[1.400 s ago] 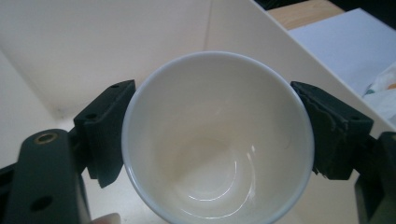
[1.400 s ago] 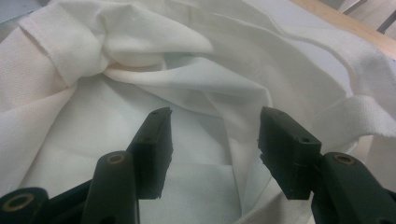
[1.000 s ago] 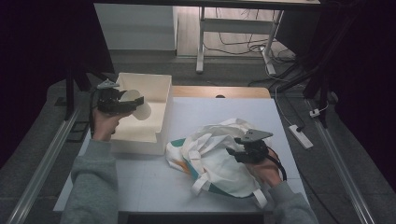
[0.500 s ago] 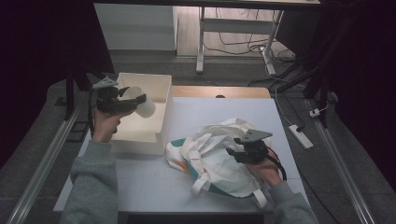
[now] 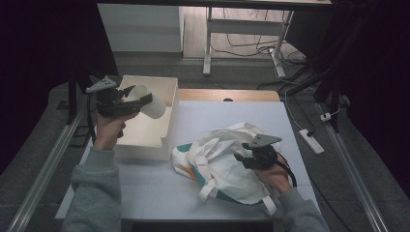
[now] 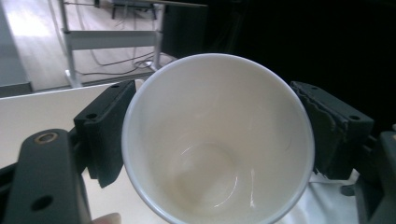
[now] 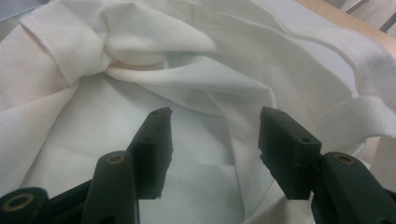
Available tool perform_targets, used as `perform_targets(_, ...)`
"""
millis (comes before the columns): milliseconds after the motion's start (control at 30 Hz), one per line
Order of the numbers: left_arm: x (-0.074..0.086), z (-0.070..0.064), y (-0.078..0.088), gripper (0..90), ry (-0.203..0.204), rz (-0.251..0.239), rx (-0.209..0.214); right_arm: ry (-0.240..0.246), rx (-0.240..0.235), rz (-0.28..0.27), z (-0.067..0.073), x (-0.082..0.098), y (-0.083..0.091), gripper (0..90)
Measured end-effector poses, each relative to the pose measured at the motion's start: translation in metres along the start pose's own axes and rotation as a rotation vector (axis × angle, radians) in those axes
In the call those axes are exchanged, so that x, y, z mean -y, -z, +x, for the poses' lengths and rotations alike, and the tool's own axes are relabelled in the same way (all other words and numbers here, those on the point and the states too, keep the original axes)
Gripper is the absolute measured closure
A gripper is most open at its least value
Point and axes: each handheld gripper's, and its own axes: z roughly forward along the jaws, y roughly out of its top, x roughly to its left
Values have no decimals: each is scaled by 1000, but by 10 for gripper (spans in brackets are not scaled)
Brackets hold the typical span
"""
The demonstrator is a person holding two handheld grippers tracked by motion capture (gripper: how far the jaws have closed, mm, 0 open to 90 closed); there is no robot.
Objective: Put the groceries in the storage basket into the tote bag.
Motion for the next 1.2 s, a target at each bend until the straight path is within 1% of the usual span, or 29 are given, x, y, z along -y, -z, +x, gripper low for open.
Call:
perform_targets(133,-2,-8,-1,196,-9,-9,38,-2,0,-1,0,0,0,443)
perform_targets(267,-5,-18,0,196,-28,-16,70,-1,1,-2,0,0,0,443)
perform_targets(433,-6,-31,-3,196,-43,-17,113,2,3,-9,0,-1,1,443)
perform_targets(567,-6,-46,-10,196,-76,5,151,0,3,-16,1,-1,2,443)
perform_targets(733,-4,-62,-19,196,-103,28,186,6,3,-42,2,-4,5,443)
perform_targets(867,-2,-69,-25,196,-110,44,212,9,4,-62,4,-7,8,435)
perform_targets(1000,1,-75,-33,195,-120,69,225,6,2,-76,7,-10,9,411)
perform_targets(1200,7,-86,-47,195,-135,108,245,-7,-11,-123,11,-16,14,376)
